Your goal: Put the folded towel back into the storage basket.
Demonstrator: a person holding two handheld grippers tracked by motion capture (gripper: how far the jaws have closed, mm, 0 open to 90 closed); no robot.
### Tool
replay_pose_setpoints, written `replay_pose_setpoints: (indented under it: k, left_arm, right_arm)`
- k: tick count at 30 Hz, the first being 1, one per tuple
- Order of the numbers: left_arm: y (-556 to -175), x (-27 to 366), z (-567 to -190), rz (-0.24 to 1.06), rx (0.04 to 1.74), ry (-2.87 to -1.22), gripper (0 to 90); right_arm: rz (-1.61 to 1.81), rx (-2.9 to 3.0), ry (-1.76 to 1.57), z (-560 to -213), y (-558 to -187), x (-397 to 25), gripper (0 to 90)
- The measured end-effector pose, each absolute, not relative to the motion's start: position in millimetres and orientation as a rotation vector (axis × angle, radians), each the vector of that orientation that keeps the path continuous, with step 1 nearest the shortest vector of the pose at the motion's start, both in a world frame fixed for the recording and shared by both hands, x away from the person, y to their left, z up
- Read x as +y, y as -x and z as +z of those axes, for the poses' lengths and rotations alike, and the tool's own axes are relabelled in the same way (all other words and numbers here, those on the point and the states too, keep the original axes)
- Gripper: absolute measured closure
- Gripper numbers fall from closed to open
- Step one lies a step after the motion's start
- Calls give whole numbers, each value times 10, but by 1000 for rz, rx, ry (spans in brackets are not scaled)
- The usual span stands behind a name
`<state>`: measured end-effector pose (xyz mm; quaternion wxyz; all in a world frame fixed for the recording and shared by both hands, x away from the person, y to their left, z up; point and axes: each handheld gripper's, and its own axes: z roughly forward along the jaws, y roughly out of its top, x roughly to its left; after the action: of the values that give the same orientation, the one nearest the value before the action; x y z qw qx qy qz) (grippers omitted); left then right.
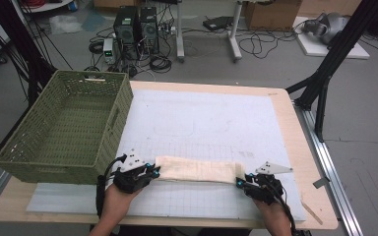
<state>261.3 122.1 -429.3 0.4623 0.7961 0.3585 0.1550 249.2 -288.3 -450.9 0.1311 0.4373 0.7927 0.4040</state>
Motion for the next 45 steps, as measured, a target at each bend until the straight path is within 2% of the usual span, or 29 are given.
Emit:
replay_pose_setpoints:
  k: [1, 4, 24, 34, 45]
  left_arm:
    - [-2612, 1218, -4299, 377, 886, -1958, 819]
    - [-2617, 1222, -4306, 381, 885, -1963, 819]
    - [-2516, 1326, -4048, 404, 822, -1846, 821]
    - [-2387, 1523, -3847, 470, 792, -1771, 821]
    - [-2264, 1760, -3712, 523, 794, -1738, 821]
  right_arm:
    - [1185, 2315, -1259, -4508, -2488, -2877, 789]
    - [1193, 2302, -1280, -4505, -2474, -2874, 829]
    - [1338, 2137, -1050, -4152, -2412, -3020, 834]
    - [1433, 2099, -947, -3919, -2623, -2909, 833]
    - [1446, 2143, -870, -3724, -3025, -2610, 833]
